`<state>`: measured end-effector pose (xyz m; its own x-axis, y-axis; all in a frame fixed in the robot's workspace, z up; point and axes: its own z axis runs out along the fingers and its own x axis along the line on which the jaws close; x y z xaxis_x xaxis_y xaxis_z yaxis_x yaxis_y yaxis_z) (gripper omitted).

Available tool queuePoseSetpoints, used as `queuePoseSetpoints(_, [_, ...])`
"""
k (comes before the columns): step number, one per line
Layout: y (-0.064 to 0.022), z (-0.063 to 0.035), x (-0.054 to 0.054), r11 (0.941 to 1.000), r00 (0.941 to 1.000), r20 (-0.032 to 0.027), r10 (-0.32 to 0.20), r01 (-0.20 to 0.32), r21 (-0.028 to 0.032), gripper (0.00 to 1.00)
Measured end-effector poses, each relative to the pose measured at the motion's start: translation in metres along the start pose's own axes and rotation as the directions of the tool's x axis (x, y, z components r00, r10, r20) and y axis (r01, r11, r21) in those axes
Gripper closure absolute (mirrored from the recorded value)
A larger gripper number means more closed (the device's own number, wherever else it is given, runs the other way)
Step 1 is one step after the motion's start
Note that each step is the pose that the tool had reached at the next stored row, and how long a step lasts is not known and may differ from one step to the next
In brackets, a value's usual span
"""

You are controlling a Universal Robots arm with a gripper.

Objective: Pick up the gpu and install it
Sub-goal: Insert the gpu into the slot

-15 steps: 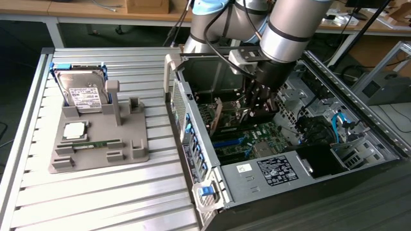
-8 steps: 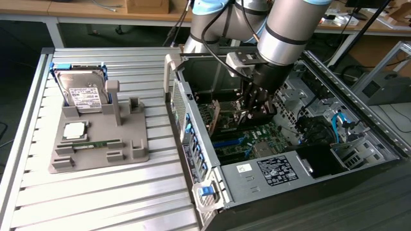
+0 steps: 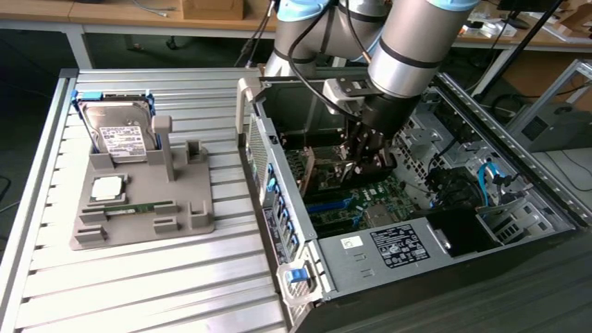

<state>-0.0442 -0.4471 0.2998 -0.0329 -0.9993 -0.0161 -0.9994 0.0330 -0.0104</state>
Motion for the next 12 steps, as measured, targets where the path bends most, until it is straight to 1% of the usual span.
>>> queuePoseSetpoints(7, [0.0012, 0.0032, 0.0015, 1.0000, 1.0000, 0.0001, 0.000, 0.000, 0.0000, 0.72])
queuePoseSetpoints(12, [0.0038, 0.0054, 0.0051, 1.0000, 1.0000, 0.0001, 0.000, 0.000, 0.0001, 0.72])
